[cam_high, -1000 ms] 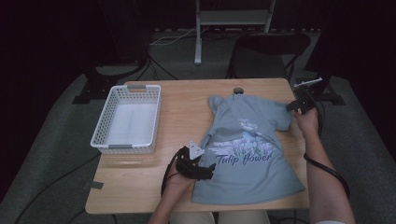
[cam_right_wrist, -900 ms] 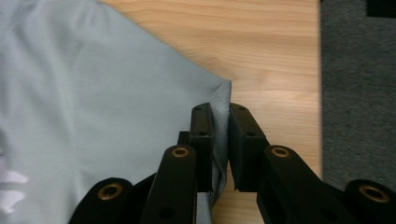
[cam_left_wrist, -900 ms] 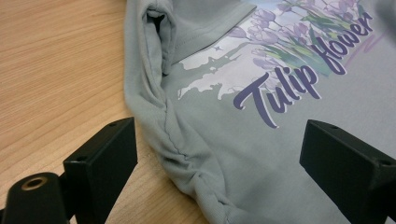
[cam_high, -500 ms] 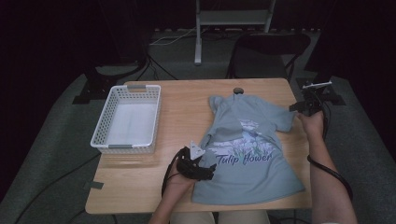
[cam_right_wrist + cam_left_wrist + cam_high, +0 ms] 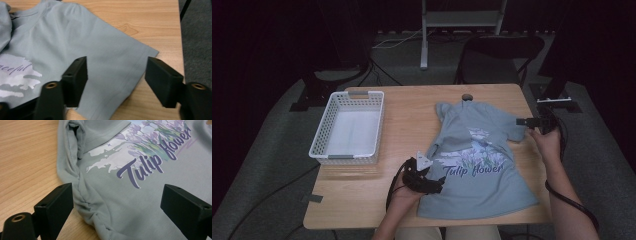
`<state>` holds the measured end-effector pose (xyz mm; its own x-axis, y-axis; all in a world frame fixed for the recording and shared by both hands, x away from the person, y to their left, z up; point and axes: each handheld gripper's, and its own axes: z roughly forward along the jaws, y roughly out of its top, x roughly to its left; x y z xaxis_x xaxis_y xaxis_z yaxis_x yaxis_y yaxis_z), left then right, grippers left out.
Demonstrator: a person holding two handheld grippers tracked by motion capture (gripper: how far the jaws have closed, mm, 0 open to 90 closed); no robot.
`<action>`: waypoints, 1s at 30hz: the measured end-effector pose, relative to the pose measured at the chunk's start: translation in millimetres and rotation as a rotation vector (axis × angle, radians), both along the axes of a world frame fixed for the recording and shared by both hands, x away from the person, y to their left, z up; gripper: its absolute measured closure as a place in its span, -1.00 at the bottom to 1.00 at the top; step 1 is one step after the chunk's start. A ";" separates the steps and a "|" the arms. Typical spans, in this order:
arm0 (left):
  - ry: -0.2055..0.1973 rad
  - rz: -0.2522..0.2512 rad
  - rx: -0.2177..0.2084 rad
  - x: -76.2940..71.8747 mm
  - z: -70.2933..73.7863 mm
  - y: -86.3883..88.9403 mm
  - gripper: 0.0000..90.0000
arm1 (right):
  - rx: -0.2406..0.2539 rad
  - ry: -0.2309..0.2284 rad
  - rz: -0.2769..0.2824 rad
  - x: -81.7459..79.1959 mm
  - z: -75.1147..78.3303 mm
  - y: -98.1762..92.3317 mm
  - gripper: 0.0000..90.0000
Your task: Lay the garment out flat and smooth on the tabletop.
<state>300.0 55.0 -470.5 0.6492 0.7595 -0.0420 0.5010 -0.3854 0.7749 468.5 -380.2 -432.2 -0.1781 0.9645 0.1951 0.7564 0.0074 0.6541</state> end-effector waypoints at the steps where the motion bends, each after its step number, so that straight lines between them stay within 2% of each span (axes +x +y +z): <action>1: 0.001 -0.003 0.012 -0.1 0.0 -1.0 -0.72 | 0.000 -0.018 0.008 -4.1 -1.0 0.1 -0.47; 2: 0.001 -0.003 0.016 -0.2 0.0 -2.0 -0.72 | 0.006 -0.033 0.021 -8.1 -1.8 0.5 -0.55; 4: 0.002 -0.011 0.007 -0.9 0.9 -3.7 -0.72 | 0.029 -0.094 0.015 -17.9 -3.7 1.0 -0.55; 6: 0.000 -0.011 0.009 -1.1 2.5 -4.9 -0.72 | 0.014 -0.106 0.025 -26.5 -6.1 3.4 -0.66; 10: -0.006 -0.015 0.006 -2.3 6.8 -7.7 -0.72 | -0.011 -0.149 0.046 -50.3 -9.8 5.8 -0.67; 13: -0.011 -0.016 0.014 -2.1 10.6 -10.4 -0.72 | 0.069 -0.187 0.060 -74.0 -12.7 1.5 -0.67; 15: -0.016 -0.022 0.016 -1.4 13.6 -13.7 -0.72 | 0.104 -0.220 0.068 -89.4 -15.5 -1.0 -0.68; 16: -0.022 -0.022 0.024 -1.0 15.4 -15.8 -0.72 | 0.111 -0.213 0.078 -95.8 -16.7 -1.3 -0.72; 18: -0.026 -0.031 0.032 -0.2 18.9 -21.0 -0.72 | 0.089 -0.228 0.077 -110.8 -18.7 -0.8 -0.72; 19: -0.026 -0.031 0.032 -0.2 18.9 -21.0 -0.72 | 0.089 -0.228 0.077 -110.8 -18.7 -0.8 -0.72; 20: -0.034 -0.043 0.037 1.4 22.5 -26.2 -0.72 | 0.099 -0.217 0.099 -124.6 -22.9 0.4 -0.72; 21: -0.035 -0.042 0.036 2.4 24.2 -28.7 -0.72 | 0.075 -0.213 0.100 -131.8 -24.9 1.6 -0.72; 23: -0.036 -0.053 0.048 5.5 27.0 -33.2 -0.72 | 0.089 -0.222 0.107 -144.0 -31.1 1.5 -0.74; 26: -0.033 -0.053 0.046 9.8 28.5 -37.7 -0.72 | 0.115 -0.241 0.105 -155.4 -39.8 -1.4 -0.77; 29: -0.011 -0.066 0.040 22.0 31.0 -48.7 -0.72 | 0.125 -0.255 0.098 -161.7 -47.5 -3.3 -0.80; 30: -0.011 -0.066 0.040 22.0 31.0 -48.7 -0.72 | 0.122 -0.255 0.088 -163.1 -49.7 -3.8 -0.80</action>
